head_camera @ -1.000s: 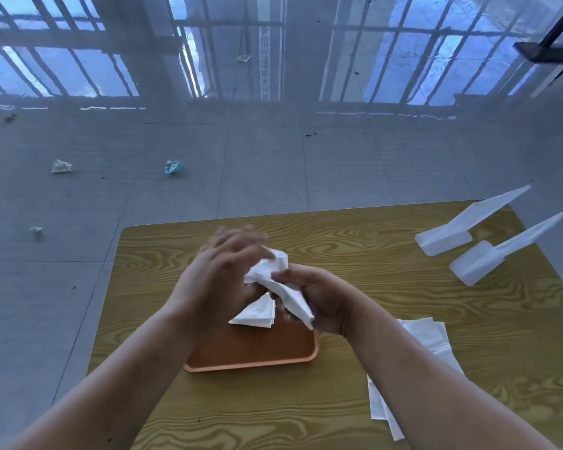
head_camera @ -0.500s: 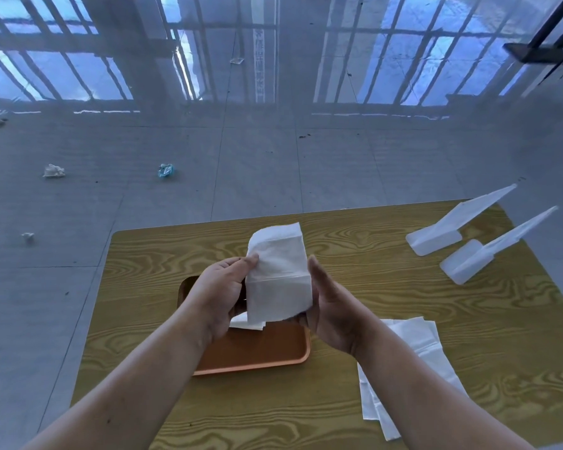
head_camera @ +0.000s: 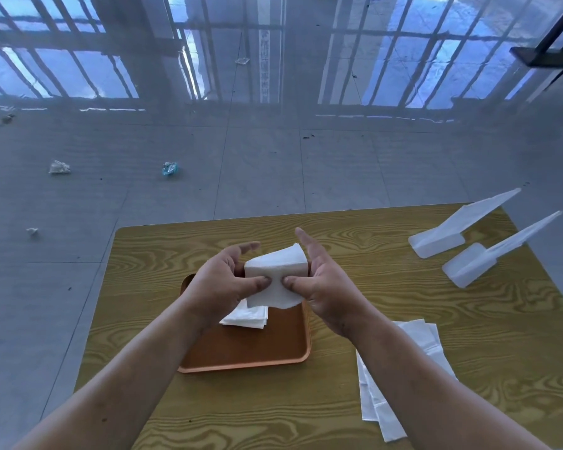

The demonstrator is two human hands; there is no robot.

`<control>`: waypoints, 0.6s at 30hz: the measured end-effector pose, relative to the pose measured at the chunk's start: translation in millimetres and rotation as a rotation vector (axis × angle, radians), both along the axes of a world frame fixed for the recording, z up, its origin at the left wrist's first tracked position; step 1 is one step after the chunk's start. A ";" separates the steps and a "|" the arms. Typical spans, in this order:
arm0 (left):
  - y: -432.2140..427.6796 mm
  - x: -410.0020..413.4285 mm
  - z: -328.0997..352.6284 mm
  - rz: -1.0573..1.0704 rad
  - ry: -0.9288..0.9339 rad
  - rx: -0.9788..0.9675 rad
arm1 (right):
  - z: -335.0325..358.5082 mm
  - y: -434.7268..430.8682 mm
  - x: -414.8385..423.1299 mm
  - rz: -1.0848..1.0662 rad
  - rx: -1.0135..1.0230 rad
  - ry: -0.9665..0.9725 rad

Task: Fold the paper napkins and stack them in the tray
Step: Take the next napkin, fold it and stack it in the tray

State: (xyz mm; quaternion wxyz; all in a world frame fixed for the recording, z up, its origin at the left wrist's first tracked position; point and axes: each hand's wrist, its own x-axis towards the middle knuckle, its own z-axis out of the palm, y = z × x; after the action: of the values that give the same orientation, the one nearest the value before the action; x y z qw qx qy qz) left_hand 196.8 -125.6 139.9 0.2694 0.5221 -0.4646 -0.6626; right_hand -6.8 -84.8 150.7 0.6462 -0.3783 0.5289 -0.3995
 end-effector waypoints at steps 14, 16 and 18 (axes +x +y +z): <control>-0.5 8.9 20.1 -0.009 0.075 -0.045 | -1.2 -10.8 -11.4 0.091 -0.037 0.247; 1.2 10.8 19.4 -0.013 0.121 0.031 | -2.0 -9.4 -8.3 0.031 0.078 -0.130; 4.1 11.1 12.6 0.016 0.079 0.077 | -4.8 -8.4 -2.4 -0.032 0.131 -0.212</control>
State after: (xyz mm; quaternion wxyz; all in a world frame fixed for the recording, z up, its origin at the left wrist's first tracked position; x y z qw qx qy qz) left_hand 208.0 -121.5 152.5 0.2725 0.5091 -0.4238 -0.6978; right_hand -9.2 -93.2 145.9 0.7154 -0.2823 0.4887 -0.4120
